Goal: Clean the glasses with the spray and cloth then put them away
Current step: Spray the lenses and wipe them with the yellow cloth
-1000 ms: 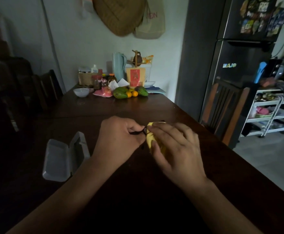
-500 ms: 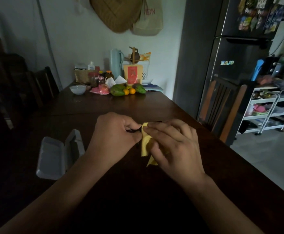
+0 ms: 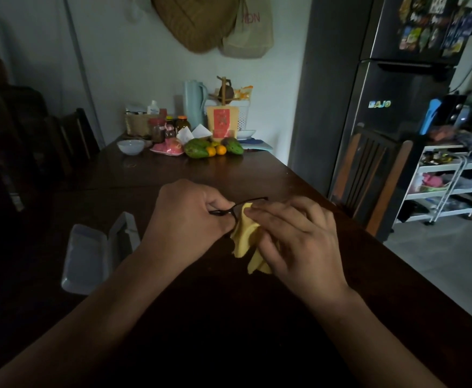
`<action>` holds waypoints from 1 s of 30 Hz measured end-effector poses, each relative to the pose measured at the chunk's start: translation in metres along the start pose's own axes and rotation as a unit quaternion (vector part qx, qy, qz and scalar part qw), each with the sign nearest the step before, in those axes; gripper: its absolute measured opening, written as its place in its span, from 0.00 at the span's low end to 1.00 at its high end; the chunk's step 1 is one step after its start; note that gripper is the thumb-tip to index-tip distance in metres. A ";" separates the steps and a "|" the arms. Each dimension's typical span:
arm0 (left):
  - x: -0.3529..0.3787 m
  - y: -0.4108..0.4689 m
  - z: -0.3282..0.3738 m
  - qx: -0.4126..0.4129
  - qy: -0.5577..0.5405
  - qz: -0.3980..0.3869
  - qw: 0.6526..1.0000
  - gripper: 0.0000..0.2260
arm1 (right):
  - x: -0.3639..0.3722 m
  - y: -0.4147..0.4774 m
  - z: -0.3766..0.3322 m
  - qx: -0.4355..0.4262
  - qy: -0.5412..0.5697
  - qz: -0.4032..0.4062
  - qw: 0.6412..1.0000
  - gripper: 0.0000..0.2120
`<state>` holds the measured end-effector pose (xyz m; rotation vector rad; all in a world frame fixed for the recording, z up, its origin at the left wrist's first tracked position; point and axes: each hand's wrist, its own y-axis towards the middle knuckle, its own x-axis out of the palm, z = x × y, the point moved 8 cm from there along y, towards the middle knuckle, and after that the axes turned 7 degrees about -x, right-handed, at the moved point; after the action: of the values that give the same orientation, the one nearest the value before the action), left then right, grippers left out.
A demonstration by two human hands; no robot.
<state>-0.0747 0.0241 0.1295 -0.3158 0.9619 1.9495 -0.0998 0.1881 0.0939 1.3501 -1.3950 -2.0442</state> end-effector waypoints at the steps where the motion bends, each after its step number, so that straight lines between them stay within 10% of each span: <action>1: 0.000 0.000 0.000 0.000 0.003 0.000 1.000 0.08 | 0.000 0.000 -0.001 0.001 -0.003 0.000 1.000 0.17; 30: -0.014 0.004 -0.001 0.001 -0.019 0.025 1.000 0.06 | 0.004 -0.005 -0.009 -0.096 -0.033 0.022 0.995 0.17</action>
<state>-0.0702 0.0134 0.1384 -0.2541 0.9556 1.9925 -0.0931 0.1825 0.0870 1.1726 -1.2076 -2.1500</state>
